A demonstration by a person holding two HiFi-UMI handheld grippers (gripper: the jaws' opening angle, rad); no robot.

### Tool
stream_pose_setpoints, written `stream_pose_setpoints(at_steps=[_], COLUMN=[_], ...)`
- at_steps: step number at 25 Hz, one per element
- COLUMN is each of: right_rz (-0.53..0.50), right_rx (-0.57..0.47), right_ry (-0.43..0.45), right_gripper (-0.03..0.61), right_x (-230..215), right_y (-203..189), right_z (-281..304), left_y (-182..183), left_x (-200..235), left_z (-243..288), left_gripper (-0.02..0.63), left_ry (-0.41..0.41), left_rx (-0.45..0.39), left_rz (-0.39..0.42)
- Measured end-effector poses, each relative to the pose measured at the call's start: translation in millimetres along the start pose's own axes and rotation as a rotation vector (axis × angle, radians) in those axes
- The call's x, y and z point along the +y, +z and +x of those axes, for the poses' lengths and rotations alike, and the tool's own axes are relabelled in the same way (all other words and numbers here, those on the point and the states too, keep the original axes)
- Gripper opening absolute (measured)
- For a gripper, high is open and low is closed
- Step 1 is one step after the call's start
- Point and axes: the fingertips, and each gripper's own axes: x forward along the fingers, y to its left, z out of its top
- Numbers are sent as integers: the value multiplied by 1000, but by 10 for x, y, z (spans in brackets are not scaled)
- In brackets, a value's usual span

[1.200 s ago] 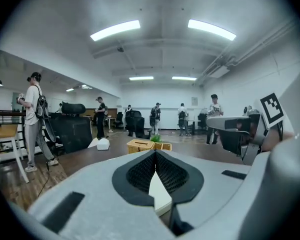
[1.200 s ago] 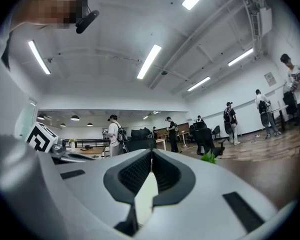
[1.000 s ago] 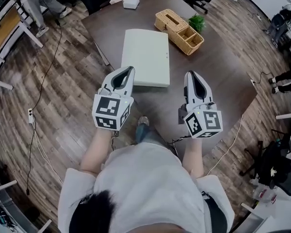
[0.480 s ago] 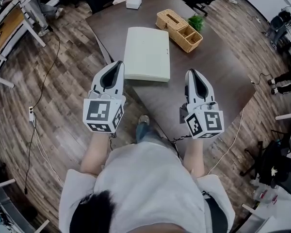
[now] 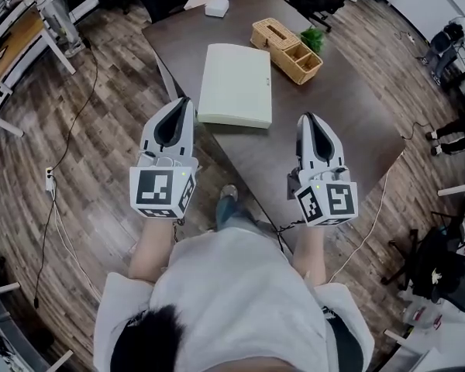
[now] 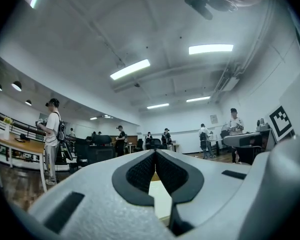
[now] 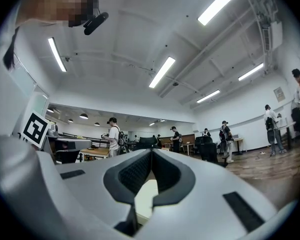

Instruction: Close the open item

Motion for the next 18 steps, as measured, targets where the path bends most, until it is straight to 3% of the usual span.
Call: stream_pose_setpoints(at_steps=[18], right_rz=[-11], right_rx=[-41], right_ry=[-9], right_gripper=[12], right_x=[174], right_y=[203], right_z=[-233], left_y=[193], left_x=[-74], left_z=[-316], left_gripper=[8], left_ry=[-16], left_rx=[-33], left_rz=[21])
